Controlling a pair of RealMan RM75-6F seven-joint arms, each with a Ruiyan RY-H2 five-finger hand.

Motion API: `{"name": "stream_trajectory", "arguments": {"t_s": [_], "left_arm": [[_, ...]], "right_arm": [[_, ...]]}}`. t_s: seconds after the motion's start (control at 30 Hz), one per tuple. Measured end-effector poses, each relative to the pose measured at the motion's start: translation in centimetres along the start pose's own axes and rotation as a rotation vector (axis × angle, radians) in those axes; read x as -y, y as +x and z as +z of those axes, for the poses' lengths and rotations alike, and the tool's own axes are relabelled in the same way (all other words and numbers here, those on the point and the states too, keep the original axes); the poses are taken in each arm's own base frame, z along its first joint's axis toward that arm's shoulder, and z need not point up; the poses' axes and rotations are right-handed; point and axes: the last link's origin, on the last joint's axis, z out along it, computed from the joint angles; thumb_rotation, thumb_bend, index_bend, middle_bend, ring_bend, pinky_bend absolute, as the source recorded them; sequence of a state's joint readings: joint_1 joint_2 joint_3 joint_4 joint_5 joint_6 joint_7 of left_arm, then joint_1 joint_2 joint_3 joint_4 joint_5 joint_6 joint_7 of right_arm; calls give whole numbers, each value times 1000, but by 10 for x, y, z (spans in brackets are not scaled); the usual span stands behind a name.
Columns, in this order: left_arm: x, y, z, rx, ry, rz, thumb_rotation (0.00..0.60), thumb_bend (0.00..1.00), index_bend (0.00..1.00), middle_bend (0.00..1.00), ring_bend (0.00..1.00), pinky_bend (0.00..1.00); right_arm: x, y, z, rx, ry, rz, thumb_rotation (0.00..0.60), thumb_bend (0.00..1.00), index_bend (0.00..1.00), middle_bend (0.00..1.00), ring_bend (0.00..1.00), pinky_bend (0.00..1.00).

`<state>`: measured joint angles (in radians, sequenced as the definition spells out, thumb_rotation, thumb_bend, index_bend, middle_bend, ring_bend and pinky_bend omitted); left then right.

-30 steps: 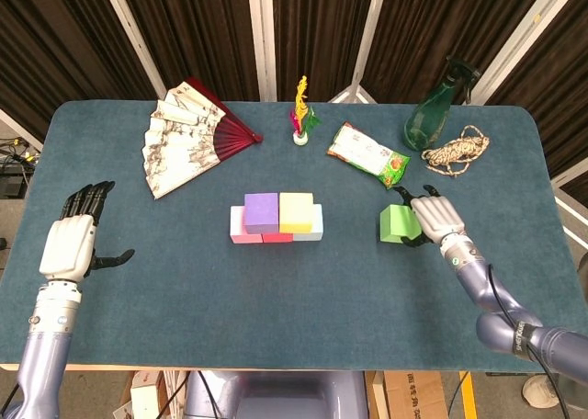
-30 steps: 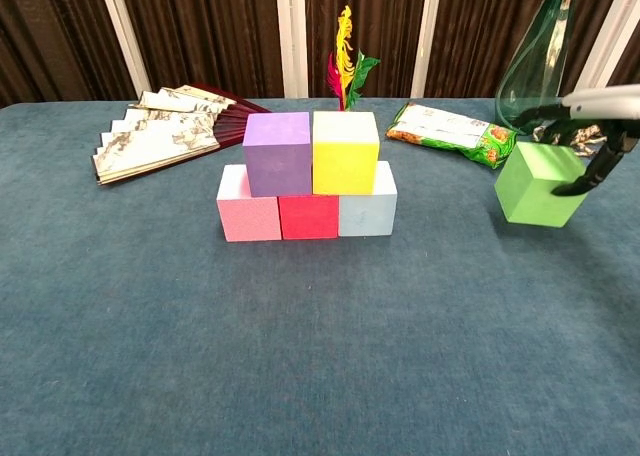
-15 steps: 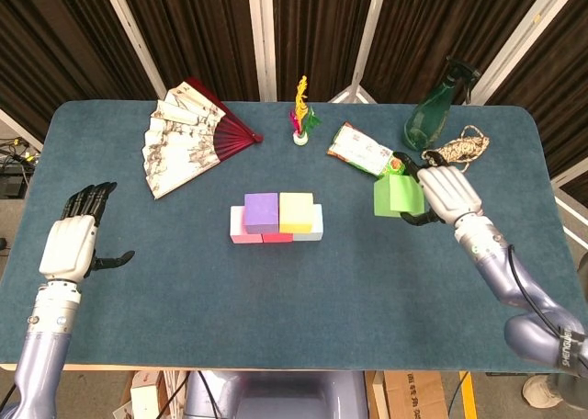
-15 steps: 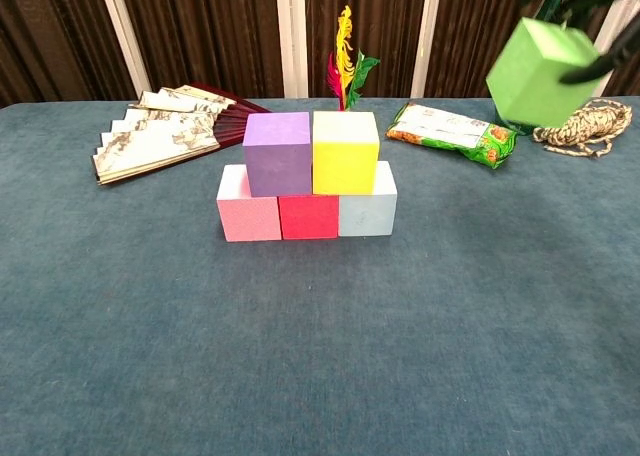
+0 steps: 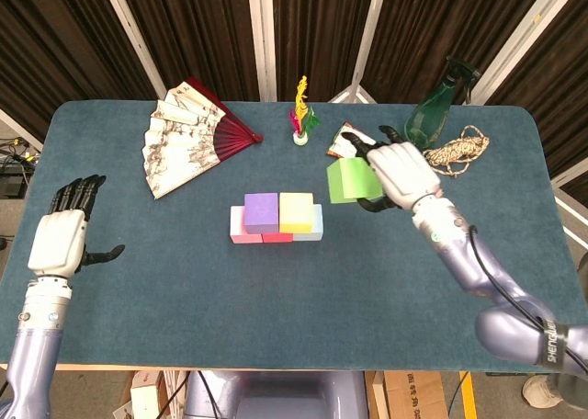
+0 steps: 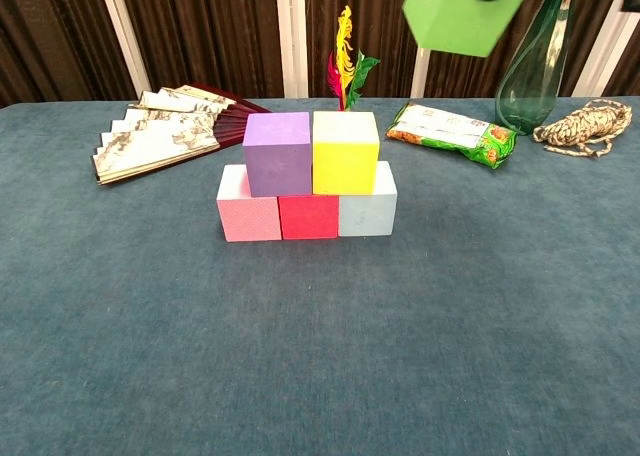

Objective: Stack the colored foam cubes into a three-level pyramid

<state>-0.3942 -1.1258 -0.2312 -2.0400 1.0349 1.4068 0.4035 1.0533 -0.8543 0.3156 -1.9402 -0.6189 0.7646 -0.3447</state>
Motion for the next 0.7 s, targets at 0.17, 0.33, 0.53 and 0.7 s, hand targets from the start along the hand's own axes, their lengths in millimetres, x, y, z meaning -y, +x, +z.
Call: {"name": "stream_trajectory", "arguments": {"t_s": [0.17,0.33,0.53,0.7], "left_arm": [[3,5,1,-9,13,-17,600,166,0,37,0,2],[8,8,3,-2,27,-35,600,166,0,37,0,2],[13,11,3,4,40,-51,600,166,0,37,0,1],[14,11,4,12,47,-67,600,166,0,37,0,2]], "right_arm": [[37,1,14,26,10,-35,600,300,0,467,299,40],[75,-8,26,64,8,-69,600,300,0,467,299,41],[113,-32,40,125,-4,-134,600,301,0,468,298,40],[122,-47,49,158,-58,-170,600,300,0,467,292,40]]}}
